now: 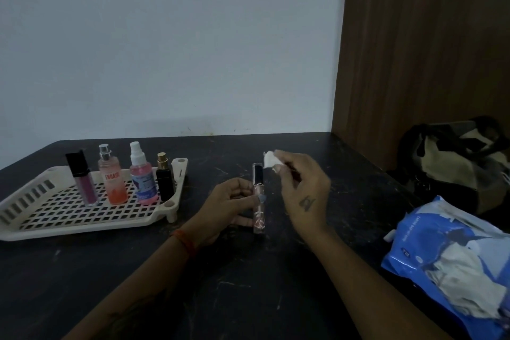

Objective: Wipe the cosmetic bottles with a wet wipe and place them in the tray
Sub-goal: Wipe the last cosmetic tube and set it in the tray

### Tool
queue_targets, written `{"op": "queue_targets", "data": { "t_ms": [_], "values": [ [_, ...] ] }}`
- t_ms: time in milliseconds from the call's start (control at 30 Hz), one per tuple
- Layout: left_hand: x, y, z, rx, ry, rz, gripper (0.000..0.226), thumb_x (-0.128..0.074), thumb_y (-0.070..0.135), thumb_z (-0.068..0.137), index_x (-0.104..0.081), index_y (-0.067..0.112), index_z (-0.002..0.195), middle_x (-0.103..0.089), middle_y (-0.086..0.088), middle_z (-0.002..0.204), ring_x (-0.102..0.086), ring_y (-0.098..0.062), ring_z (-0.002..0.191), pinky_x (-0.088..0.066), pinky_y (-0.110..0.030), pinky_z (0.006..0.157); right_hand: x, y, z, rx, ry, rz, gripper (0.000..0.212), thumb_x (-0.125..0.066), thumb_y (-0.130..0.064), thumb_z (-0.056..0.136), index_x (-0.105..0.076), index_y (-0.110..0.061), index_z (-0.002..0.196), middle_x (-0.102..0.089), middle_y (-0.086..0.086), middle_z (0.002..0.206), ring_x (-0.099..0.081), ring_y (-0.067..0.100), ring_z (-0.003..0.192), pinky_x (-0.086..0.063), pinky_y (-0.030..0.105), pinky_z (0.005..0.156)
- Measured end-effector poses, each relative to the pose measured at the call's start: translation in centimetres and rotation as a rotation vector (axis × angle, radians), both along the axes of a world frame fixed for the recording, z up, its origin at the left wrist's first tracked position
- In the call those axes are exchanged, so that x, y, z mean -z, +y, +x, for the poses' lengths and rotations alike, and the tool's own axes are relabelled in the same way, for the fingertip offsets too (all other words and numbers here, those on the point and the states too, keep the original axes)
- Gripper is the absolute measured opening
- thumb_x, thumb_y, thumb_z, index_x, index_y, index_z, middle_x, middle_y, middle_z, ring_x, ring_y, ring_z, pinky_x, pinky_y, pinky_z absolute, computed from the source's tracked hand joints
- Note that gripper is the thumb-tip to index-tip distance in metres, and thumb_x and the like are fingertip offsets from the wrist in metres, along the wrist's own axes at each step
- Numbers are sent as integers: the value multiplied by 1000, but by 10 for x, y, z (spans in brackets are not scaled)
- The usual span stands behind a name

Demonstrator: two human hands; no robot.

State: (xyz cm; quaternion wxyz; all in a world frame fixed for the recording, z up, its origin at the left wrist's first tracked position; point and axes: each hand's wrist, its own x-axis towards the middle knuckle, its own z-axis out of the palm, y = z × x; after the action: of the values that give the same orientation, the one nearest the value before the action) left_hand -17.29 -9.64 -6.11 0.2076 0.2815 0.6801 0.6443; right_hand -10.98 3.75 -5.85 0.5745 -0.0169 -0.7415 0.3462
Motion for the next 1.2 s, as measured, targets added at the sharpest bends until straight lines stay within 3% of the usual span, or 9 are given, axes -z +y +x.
{"op": "queue_targets", "data": {
  "t_ms": [133,300,400,467,567,700,833,1000,1200],
  "values": [
    [0,-1,1,4,3,25,19,-63,3,82,-57,2,100,-66,-11,94,-67,-18,76,-57,-33,61,5,-10,0,-37,-139,311,23,-63,11,74,-71,1,94,-64,13,87,-60,20,77,-46,15,73],
    [0,1,1,23,4,35,16,-68,6,77,-61,7,91,-65,-3,82,-67,-12,69,-55,-28,57,0,-1,-2,42,15,61,22,-62,9,79,-70,-1,96,-61,10,87,-53,6,79,-40,1,72],
    [1,-1,-1,50,8,36,15,-65,8,79,-61,8,94,-67,-6,89,-67,-15,75,-55,-31,60,6,-6,-5,-56,-92,149,23,-63,9,78,-71,-3,96,-64,9,89,-52,3,79,-43,4,73],
    [1,-2,-2,54,0,30,21,-67,12,77,-61,8,96,-66,-8,94,-67,-18,79,-56,-33,63,5,-4,-6,-111,-118,22,23,-63,6,80,-72,-7,96,-67,6,89,-57,5,77,-45,9,69],
    [1,-2,-2,74,-13,39,28,-70,20,69,-63,10,94,-66,-7,92,-67,-16,77,-55,-32,63,1,3,-5,-75,5,-153,22,-65,4,79,-71,-8,97,-68,2,88,-59,1,75,-45,5,68],
    [1,-2,-4,111,-25,31,31,-68,21,70,-62,9,99,-67,-6,94,-67,-17,81,-56,-34,66,6,-5,-6,-137,-114,-20,22,-65,3,79,-72,-9,96,-68,5,89,-61,9,78,-49,11,68],
    [1,-3,-4,131,-40,30,29,-67,22,71,-62,11,97,-69,-4,94,-67,-17,82,-56,-32,66,3,2,-5,-83,-44,-148,22,-67,3,79,-71,-8,97,-70,5,89,-63,10,79,-48,9,69],
    [3,-2,-4,117,-52,55,24,-61,11,84,-61,7,108,-69,-10,101,-68,-21,84,-56,-33,65,7,-9,0,-81,-143,241,24,-64,9,74,-74,-9,87,-67,6,86,-58,11,82,-41,7,76],
    [1,-3,-4,130,-49,38,21,-63,14,79,-62,10,100,-68,-7,97,-67,-17,82,-55,-31,65,0,1,1,14,-48,46,26,-62,9,79,-72,-8,95,-65,8,87,-56,7,77,-43,5,69]
  ]
}}
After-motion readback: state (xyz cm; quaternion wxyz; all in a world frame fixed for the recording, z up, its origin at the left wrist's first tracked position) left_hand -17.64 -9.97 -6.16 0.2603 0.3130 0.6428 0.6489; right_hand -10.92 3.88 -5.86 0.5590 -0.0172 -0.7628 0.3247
